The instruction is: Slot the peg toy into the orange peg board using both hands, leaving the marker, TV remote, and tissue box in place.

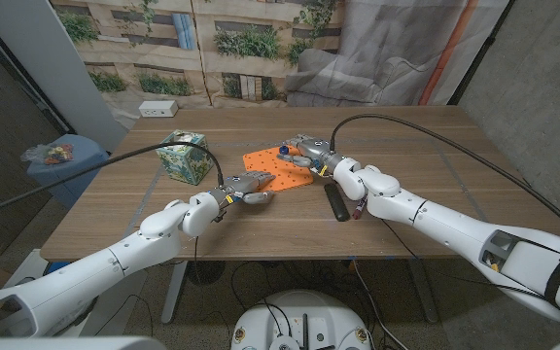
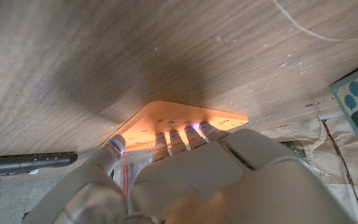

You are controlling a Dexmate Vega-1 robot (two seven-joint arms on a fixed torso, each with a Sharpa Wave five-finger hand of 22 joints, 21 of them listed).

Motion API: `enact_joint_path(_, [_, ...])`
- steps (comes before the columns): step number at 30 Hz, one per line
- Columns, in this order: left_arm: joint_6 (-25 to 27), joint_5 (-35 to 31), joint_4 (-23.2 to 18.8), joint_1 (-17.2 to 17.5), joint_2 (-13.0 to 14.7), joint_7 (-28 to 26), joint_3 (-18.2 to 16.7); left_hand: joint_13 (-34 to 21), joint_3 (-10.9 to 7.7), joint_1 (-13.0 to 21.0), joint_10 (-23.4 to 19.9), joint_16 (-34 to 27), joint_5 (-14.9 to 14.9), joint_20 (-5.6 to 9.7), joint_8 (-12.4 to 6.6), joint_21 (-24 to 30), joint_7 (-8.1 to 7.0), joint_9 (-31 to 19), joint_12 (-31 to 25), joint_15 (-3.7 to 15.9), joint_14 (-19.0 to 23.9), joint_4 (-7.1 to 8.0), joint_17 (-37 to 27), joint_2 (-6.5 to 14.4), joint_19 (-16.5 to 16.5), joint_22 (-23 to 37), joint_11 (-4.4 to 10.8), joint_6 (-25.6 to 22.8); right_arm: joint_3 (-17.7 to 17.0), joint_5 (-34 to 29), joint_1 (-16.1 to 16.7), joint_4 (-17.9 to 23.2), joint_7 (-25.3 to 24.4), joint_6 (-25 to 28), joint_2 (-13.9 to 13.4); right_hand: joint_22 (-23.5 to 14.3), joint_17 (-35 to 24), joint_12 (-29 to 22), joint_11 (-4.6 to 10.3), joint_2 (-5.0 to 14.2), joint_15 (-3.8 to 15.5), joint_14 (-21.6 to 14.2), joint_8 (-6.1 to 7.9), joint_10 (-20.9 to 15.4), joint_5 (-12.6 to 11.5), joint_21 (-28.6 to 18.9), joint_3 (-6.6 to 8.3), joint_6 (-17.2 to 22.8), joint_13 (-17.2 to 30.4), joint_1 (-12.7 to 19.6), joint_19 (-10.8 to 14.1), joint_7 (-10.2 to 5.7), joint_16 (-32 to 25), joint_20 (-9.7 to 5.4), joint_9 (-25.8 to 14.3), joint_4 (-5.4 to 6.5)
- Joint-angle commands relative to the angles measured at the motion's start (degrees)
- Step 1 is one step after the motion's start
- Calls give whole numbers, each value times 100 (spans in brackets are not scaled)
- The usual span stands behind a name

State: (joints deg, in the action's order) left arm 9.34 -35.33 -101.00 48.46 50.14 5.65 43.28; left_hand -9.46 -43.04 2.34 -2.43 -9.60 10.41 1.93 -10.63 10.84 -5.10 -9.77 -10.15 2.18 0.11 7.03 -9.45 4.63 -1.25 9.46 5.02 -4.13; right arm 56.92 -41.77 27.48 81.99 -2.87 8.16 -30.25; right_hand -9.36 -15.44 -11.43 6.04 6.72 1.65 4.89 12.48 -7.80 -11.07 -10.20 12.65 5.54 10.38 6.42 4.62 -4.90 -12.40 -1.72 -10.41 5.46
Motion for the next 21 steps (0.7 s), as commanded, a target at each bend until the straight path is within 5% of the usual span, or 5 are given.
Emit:
enact_joint_path(1, [-3,12,7,-2,-16,44,16,-31,-47,50,-221,-50,-14,944,-21,16,117,-35,-29,313,249,-2,-23,537,71,34,-48,-184,89,-89,-43,-74,73,23,58,-14,-12,21,36,-14,-1,-15,-2,-26,-35,-26,28,44,7,7,-22,-3,-1,-1,-1,12])
enact_joint_path(21, [-32,35,52,-26,-36,25,21,-31,-60,39,-233,-54,-17,943,-22,17,116,-35,-33,318,260,8,-25,529,80,34,-48,-190,166,-147,-105,-115,218,123,79,-14,24,17,85,-17,-11,-26,6,-96,-41,-28,31,173,10,-72,-40,-41,0,20,-2,36])
